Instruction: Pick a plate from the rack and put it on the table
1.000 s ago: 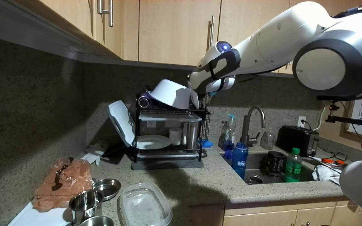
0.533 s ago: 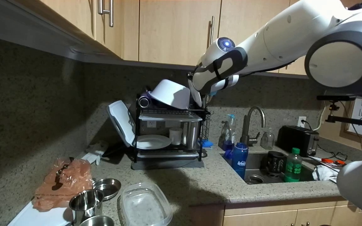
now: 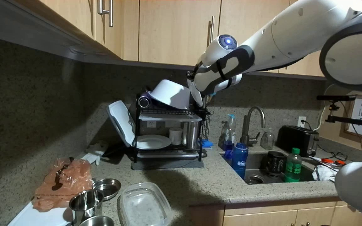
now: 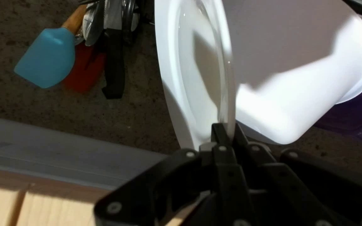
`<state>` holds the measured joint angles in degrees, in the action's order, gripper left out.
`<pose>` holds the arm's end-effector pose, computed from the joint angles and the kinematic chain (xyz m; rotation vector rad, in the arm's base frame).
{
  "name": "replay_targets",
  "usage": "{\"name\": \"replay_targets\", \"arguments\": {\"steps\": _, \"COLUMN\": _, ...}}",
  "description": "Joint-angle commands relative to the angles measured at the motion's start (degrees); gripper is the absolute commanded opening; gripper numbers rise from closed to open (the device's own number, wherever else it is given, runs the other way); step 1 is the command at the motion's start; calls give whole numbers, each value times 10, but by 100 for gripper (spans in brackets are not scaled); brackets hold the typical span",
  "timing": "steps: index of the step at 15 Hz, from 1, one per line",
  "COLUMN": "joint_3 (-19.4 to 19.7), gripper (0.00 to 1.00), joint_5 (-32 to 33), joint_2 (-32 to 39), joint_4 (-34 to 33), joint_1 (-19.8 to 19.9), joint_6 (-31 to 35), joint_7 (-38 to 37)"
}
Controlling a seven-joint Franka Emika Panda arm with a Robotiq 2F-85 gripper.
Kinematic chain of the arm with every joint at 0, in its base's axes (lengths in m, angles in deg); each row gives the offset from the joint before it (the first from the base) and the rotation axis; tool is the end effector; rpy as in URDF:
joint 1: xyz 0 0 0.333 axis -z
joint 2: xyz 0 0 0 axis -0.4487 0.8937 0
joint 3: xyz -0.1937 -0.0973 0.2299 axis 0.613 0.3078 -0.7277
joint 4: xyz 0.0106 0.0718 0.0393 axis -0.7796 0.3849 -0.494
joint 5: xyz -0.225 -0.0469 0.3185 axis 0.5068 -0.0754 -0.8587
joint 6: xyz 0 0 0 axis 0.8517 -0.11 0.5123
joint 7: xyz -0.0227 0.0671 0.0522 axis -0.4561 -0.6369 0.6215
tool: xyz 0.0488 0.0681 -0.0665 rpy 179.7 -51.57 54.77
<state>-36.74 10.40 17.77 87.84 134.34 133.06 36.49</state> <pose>0.5832 -0.1373 0.6249 2.1910 -0.3488 1.4168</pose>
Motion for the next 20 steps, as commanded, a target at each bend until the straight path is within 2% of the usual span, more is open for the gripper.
{"name": "replay_targets", "arguments": {"steps": 1, "joint_3": 35, "gripper": 2, "joint_5": 28, "joint_2": -10, "joint_4": 9, "joint_1": -31, "joint_6": 6, "joint_7": -22}}
{"name": "replay_targets", "arguments": {"steps": 15, "joint_3": 85, "gripper": 2, "joint_5": 62, "joint_2": -28, "joint_4": 44, "joint_1": -86, "joint_6": -28, "joint_7": -32}}
{"name": "replay_targets", "arguments": {"steps": 20, "joint_3": 112, "gripper": 2, "joint_5": 79, "joint_2": -28, "joint_4": 51, "joint_1": -124, "joint_6": -40, "joint_7": -29}}
